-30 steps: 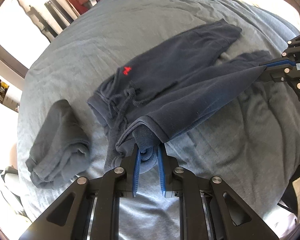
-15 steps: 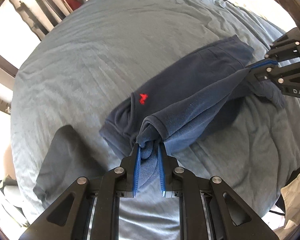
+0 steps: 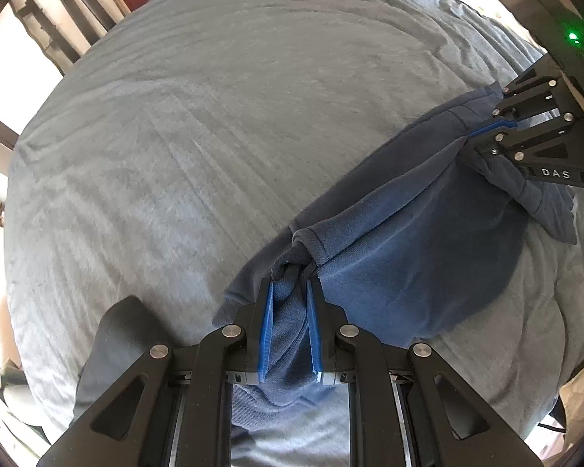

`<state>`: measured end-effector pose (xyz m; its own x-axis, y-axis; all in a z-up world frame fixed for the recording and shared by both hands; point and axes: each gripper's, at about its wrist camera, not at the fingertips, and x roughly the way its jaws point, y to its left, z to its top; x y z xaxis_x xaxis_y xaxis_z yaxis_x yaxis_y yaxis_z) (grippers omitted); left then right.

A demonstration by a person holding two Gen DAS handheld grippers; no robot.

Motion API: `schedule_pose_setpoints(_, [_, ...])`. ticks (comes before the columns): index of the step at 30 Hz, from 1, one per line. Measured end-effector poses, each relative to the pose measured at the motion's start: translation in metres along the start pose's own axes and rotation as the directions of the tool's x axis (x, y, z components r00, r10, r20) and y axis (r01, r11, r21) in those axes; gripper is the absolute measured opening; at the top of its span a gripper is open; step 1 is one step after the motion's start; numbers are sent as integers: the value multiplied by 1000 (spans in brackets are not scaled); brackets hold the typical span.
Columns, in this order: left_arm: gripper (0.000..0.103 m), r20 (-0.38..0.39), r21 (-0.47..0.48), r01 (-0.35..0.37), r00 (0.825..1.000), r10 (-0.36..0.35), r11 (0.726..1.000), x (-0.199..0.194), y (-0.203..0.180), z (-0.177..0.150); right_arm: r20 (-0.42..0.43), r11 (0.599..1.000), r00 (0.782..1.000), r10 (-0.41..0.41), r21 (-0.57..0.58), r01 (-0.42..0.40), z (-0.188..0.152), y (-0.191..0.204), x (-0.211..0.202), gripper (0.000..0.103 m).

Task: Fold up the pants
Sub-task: 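Grasp one cuff with the left gripper while the right gripper grasps the other cuff, then lift the cuffs and fold the legs over toward the waistband with both grippers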

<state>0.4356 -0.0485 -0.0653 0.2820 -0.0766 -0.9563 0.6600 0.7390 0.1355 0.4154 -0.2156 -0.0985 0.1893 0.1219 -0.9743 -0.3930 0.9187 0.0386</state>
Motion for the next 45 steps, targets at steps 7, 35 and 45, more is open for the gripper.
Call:
schedule_pose_setpoints(7, [18,-12,-12,24,1000,-25,1000,23,14,15,-31,1000,999,21,11,-21,21,-16,24,4])
schedule_pose_setpoints(35, [54,-48,-77,-9,999,6,997,36,43,22,-100,995,993,68,76,-60,55,-53,66,13])
schedule_pose_setpoints(45, [54,65,-211,-15,997,29,977,-28,42,10,75,994,997,-15,110,6,48,-41,-7,27])
